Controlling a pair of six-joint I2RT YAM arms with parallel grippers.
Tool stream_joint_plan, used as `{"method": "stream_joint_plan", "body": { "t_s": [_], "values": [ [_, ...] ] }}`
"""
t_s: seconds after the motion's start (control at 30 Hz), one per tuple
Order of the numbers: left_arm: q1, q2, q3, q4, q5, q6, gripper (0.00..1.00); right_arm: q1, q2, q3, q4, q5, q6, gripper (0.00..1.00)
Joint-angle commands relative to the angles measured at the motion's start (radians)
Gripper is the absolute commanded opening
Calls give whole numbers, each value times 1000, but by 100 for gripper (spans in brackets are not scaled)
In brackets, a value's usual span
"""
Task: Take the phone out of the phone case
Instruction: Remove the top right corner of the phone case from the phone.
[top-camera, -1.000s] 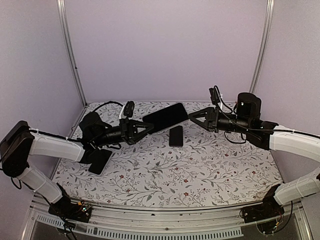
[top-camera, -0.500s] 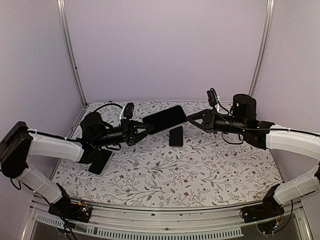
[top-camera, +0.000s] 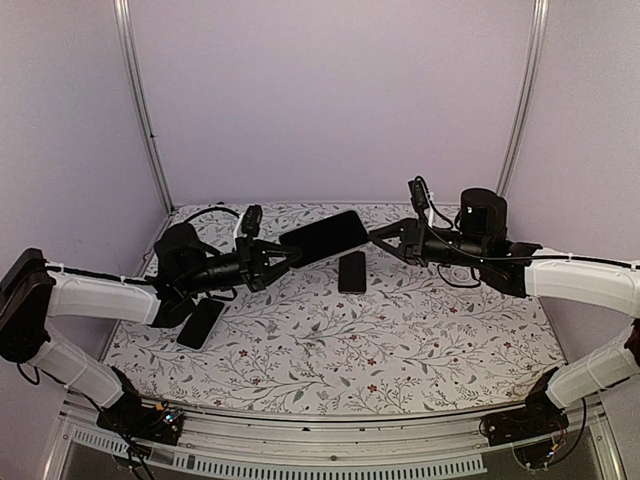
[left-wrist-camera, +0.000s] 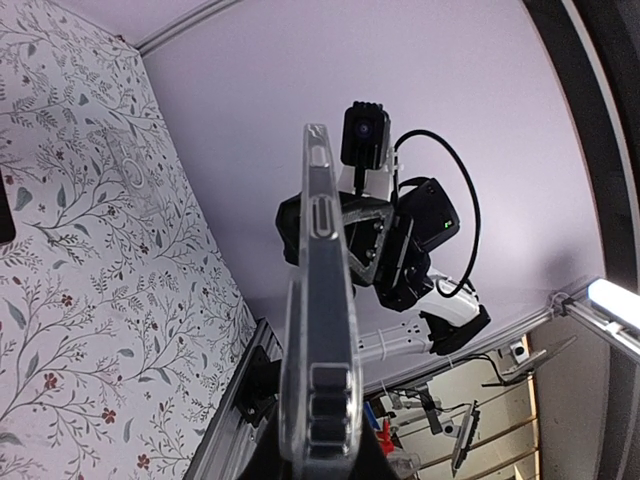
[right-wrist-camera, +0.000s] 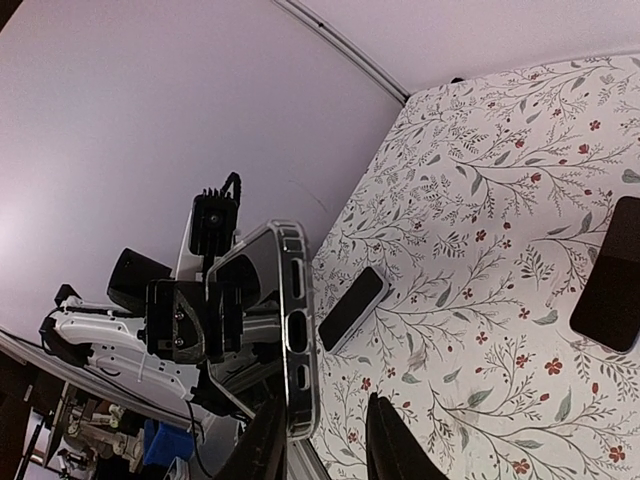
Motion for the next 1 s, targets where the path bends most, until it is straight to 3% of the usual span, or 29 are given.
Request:
{"method": "stream_joint_plan", "body": {
  "t_s": [0.0, 0.7, 0.97],
  "values": [
    [24, -98, 24, 184, 41, 3, 0, -3, 34, -16, -53, 9, 0, 29],
    [52, -147, 30, 208, 116, -6, 0, -2, 63, -40, -17, -35, 24, 31],
    [72, -142, -6, 312, 110, -75, 0, 2, 68, -37, -16, -52, 20, 32]
  ]
}}
